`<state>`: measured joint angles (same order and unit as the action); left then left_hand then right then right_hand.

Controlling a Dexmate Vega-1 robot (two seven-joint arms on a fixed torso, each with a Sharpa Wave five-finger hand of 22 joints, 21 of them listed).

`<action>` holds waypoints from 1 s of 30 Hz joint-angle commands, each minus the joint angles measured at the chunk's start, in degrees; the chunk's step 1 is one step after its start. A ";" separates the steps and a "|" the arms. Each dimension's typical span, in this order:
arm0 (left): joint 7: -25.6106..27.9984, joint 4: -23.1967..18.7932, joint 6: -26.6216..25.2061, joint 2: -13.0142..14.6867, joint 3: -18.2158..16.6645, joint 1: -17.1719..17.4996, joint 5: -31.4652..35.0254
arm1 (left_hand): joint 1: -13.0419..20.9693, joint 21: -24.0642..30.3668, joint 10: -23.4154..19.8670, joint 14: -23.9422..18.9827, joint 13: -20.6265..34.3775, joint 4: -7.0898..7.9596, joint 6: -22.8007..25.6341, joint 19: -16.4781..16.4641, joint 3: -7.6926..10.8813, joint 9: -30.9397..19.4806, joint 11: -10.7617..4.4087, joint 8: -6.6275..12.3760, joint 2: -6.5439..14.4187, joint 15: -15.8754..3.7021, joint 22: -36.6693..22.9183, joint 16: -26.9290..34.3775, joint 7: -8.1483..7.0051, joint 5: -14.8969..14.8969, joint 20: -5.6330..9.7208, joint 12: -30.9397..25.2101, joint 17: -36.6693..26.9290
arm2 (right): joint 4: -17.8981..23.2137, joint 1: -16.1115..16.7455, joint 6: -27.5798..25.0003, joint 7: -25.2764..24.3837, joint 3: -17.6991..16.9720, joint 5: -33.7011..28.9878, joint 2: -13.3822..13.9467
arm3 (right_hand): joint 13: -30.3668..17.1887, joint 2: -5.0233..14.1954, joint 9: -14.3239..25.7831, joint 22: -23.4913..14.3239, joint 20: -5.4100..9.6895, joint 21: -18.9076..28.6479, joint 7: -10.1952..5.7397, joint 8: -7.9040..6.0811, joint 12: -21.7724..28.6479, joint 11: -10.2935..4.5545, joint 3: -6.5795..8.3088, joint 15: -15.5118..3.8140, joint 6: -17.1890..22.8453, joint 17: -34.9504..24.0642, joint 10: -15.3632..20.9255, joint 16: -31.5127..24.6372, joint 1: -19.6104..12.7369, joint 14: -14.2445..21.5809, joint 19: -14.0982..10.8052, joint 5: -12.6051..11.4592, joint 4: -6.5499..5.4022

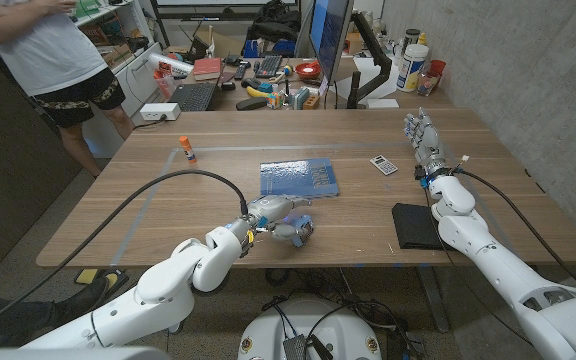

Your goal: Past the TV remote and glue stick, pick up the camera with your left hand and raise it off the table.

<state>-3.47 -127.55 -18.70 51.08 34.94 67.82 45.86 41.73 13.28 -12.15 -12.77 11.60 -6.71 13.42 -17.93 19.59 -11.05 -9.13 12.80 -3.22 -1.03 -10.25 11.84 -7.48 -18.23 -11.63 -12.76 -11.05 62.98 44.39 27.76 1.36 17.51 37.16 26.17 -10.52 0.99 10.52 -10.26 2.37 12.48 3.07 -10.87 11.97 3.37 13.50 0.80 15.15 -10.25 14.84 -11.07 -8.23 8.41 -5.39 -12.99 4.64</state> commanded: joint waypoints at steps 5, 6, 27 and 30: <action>0.90 1.81 0.44 -0.98 0.49 -1.72 -4.63 | 2.75 1.28 -0.19 -1.61 0.22 -1.44 -0.19 -4.61 0.24 -0.23 0.10 -0.10 -0.68 -0.25 -0.34 0.07 -0.69 0.35 0.05 0.16 -0.03 | -1.10 -0.79 0.73 0.45 0.24 -0.19 -0.46 | -0.16 -0.52 0.29 -0.13 -0.30 -0.19 -0.53 -0.42 0.38 0.15 -0.26 0.01 0.35 -0.33 0.45 0.13 0.32 0.66 -0.56 -0.24 -0.12; 0.94 1.86 0.51 -0.97 0.45 -1.78 -5.04 | 2.93 1.40 -0.28 -1.72 0.22 -1.51 -0.17 -5.04 0.25 -0.23 0.15 -0.11 -0.75 -0.28 -0.34 0.08 -0.77 0.38 0.03 0.15 -0.03 | -1.10 -0.79 0.74 0.48 0.24 -0.16 -0.46 | -0.16 -0.53 0.29 -0.14 -0.30 -0.20 -0.53 -0.41 0.39 0.19 -0.27 -0.02 0.34 -0.33 0.48 0.13 0.33 0.67 -0.56 -0.24 -0.13; 1.11 2.75 0.73 -0.32 -0.25 -3.35 -12.87 | 10.93 6.52 -6.06 -10.90 1.53 -1.85 4.77 -27.79 1.74 -0.76 -0.31 1.60 -0.70 -2.00 0.27 1.93 -0.74 4.21 0.67 -1.55 -0.85 | -1.34 -1.43 0.73 -0.48 0.85 -1.07 -1.08 | -0.16 -0.75 0.29 -0.15 -0.46 -0.40 -0.63 -0.34 0.32 0.06 -0.59 -0.11 0.20 -0.34 0.36 0.24 0.62 0.49 -0.57 -0.35 -0.18; 1.65 3.13 1.17 -0.14 -0.31 -3.59 -13.67 | 11.99 6.41 -7.56 -11.99 1.86 -1.80 6.31 -29.25 2.15 -0.86 -0.14 2.19 -0.23 -2.02 0.39 2.25 -0.55 4.73 1.12 -2.09 -1.18 | -1.34 -1.56 0.77 -0.63 0.92 -1.22 -1.13 | -0.16 -0.77 0.29 -0.16 -0.47 -0.43 -0.62 -0.33 0.30 -0.01 -0.64 -0.13 0.18 -0.34 0.33 0.23 0.68 0.51 -0.57 -0.36 -0.20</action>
<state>-2.62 -125.35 -18.18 50.27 35.24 65.21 35.87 52.74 19.51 -18.45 -23.74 13.12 -8.41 18.39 -46.09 21.14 -11.62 -9.24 14.40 -3.68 -2.54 -9.85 13.45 -8.08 -13.79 -10.77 -14.32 -11.87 61.79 43.29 28.50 1.48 18.09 36.64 25.40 -10.52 0.39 10.52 -10.26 2.05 12.07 2.55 -10.87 11.97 3.38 13.28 0.60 15.24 -10.25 14.84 -11.07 -7.64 8.61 -5.69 -12.98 4.41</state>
